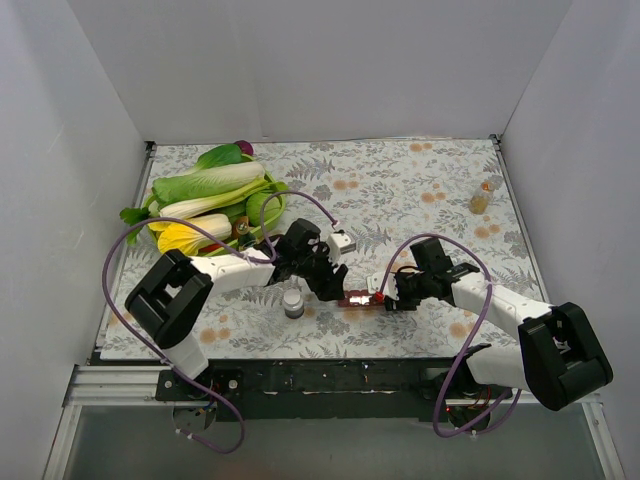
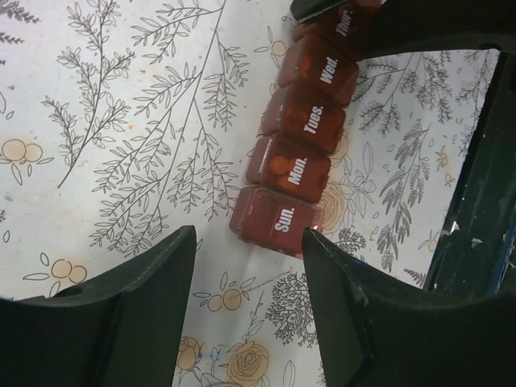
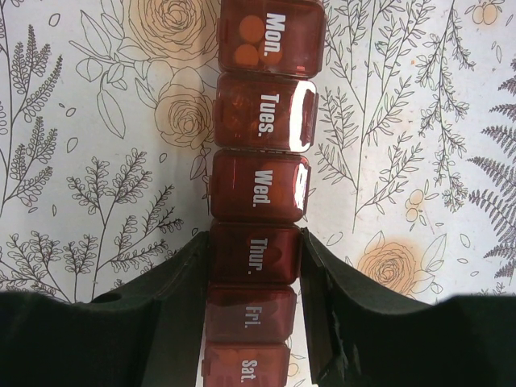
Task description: Sort the pills into containers
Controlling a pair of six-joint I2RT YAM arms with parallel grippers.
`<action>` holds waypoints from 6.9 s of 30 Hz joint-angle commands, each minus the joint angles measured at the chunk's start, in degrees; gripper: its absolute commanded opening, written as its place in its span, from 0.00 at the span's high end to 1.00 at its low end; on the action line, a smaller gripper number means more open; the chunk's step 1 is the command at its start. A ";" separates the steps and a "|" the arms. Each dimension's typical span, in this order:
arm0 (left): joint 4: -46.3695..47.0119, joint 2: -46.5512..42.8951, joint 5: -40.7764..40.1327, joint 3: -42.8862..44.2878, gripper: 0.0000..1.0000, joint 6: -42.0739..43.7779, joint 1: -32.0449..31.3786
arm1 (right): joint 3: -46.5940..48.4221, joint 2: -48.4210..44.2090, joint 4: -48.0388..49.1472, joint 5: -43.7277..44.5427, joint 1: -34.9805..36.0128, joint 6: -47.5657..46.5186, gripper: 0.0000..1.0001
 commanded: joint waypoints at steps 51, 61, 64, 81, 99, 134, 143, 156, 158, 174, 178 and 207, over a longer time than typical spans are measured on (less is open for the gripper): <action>2.99 0.94 -19.84 1.13 0.29 2.35 -3.25 | 0.41 1.61 -1.09 -0.54 0.24 -1.01 0.86; -0.36 2.89 -20.63 3.86 0.29 -0.64 -3.08 | 0.41 2.05 -1.09 -0.27 0.24 -0.84 0.85; -0.89 1.48 -19.93 4.83 0.27 -1.69 -2.90 | 0.50 2.14 -1.09 -0.27 0.24 -0.49 0.83; -6.16 -22.31 -17.38 7.47 0.11 -7.76 1.49 | 4.36 1.97 -4.43 -0.45 0.15 1.36 0.18; -15.31 -51.85 -22.74 -4.13 0.02 -13.39 2.28 | 25.98 -2.17 0.89 6.21 -25.58 38.85 0.12; -9.07 -58.20 -24.23 -13.01 0.02 -14.26 2.28 | 62.55 46.79 -1.01 15.90 -42.48 52.60 0.17; -8.71 -57.50 -22.57 -12.31 0.02 -15.85 2.28 | 60.00 46.27 0.75 13.97 -39.84 47.51 0.65; -5.46 -57.06 -17.64 -13.72 0.02 -16.81 2.20 | 42.43 31.86 -11.90 -7.83 -18.24 17.97 0.84; -4.76 -56.53 -17.38 -14.07 0.02 -17.34 2.28 | 41.46 31.24 -11.47 -7.66 -12.17 18.58 0.84; 1.04 -52.75 -18.79 -18.02 0.02 -23.75 2.28 | 45.76 33.53 -13.58 -1.33 3.05 18.76 0.13; 2.09 -50.47 -18.43 -17.85 0.02 -23.50 2.28 | 44.71 29.05 -12.43 -2.73 2.26 19.90 0.07; -19.16 7.71 -37.57 25.74 0.08 -35.53 -2.11 | 11.40 -3.92 14.82 -18.55 -22.53 44.52 0.06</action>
